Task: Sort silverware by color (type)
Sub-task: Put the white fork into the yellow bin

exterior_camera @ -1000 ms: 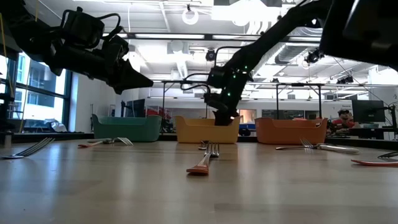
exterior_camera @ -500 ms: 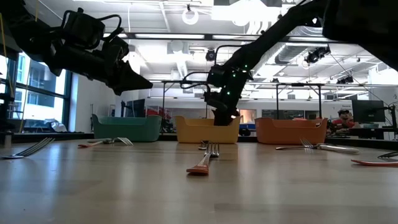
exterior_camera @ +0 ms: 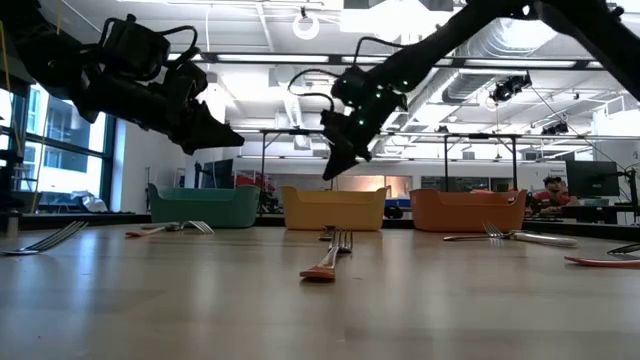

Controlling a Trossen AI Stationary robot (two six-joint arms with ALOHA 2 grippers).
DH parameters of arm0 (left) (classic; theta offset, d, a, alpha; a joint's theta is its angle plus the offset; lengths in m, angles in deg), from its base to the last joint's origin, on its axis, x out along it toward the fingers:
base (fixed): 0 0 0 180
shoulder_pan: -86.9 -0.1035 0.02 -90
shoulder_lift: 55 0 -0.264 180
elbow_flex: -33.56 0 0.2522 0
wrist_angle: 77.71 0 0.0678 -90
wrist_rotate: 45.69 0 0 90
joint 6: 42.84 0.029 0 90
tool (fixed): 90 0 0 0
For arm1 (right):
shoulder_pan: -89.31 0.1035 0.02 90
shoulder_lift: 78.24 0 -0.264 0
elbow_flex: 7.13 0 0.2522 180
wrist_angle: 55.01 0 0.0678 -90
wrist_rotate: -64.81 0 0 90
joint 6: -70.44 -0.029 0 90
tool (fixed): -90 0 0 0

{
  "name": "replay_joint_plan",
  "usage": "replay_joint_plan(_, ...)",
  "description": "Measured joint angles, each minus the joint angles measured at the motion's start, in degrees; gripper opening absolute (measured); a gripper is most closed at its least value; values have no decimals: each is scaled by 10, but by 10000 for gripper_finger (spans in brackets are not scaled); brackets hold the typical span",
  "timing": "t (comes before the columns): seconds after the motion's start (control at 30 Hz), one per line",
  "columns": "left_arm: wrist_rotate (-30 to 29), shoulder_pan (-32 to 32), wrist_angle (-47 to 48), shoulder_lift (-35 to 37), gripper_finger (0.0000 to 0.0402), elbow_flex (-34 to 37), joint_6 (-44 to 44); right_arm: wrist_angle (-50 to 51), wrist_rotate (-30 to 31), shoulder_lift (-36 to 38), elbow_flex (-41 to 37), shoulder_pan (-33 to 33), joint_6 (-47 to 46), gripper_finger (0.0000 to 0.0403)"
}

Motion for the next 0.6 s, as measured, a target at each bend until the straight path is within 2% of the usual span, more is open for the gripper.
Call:
replay_joint_plan(0.2, 0, 0, 7, 0, 0, 0, 10, -195, 1, 85, -166, 32, -60, 1)
replay_joint_plan(0.47, 0, 0, 12, 0, 0, 0, 13, -343, 37, 256, -377, 89, -115, 0)
replay_joint_plan(0.6, 0, 0, 13, 0, 0, 0, 20, -457, 40, 316, -495, 111, -137, 0)
